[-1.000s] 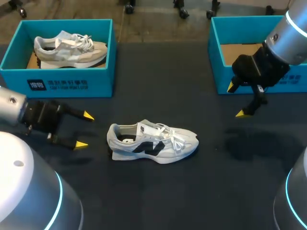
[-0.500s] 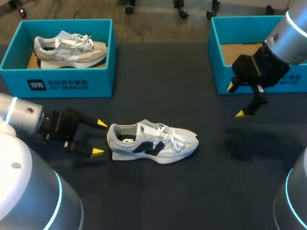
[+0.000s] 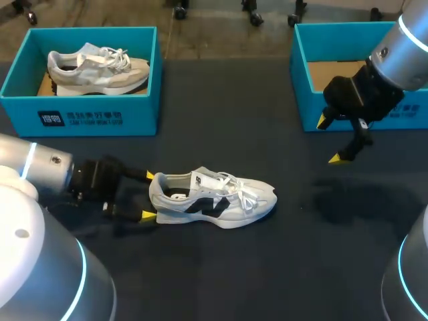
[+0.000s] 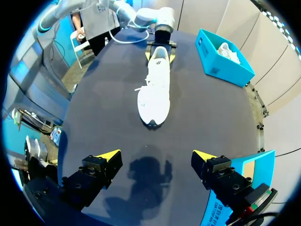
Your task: Take the shoe out of the shoebox, open the shoe tongue, remove and reinsert the insole, then place the shoe into the shoebox
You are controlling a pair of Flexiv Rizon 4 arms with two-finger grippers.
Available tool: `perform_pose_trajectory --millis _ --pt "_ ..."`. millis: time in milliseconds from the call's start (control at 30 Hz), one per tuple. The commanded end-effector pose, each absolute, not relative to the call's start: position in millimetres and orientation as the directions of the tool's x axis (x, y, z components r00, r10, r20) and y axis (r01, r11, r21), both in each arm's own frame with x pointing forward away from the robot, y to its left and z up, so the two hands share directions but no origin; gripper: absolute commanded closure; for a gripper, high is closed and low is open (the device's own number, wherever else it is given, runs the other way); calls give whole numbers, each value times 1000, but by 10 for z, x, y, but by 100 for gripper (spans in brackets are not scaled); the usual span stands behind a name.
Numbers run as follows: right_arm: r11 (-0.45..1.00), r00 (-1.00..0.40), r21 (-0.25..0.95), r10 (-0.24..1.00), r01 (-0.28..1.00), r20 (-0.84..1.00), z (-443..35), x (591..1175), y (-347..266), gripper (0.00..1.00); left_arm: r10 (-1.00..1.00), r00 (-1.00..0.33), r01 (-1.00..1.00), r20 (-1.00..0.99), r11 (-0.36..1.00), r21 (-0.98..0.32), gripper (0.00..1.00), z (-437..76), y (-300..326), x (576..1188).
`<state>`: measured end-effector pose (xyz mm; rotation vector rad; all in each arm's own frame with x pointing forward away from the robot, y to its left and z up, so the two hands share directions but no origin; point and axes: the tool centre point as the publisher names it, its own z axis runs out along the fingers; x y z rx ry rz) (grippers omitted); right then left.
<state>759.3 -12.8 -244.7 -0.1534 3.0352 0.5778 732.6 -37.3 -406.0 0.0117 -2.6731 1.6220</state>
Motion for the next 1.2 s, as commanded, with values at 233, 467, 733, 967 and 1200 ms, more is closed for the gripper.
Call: perform_pose_trajectory --millis 233,467,733,967,1200 --pt "926 -994 362 -88 -106 -67 -2455 7592 -123 0 -21 -1000 -29 22 445 -895 0 -4100 -531 7329" --pt "926 -994 362 -88 -106 -67 -2455 7592 -123 0 -21 -1000 -30 23 434 -900 0 -4110 -670 7314" --pt "926 -994 362 -88 -106 -67 -2455 7592 -123 0 -24 -1000 -27 19 428 -903 0 -4143 -783 7344" --pt "926 -994 362 -88 -106 -67 -2455 7592 -123 0 -26 -999 -36 27 433 -901 0 -4208 -812 7331" --pt "926 -994 362 -88 -106 -67 -2455 7592 -123 0 -32 -999 -38 26 435 -899 70 -4238 -823 7340"
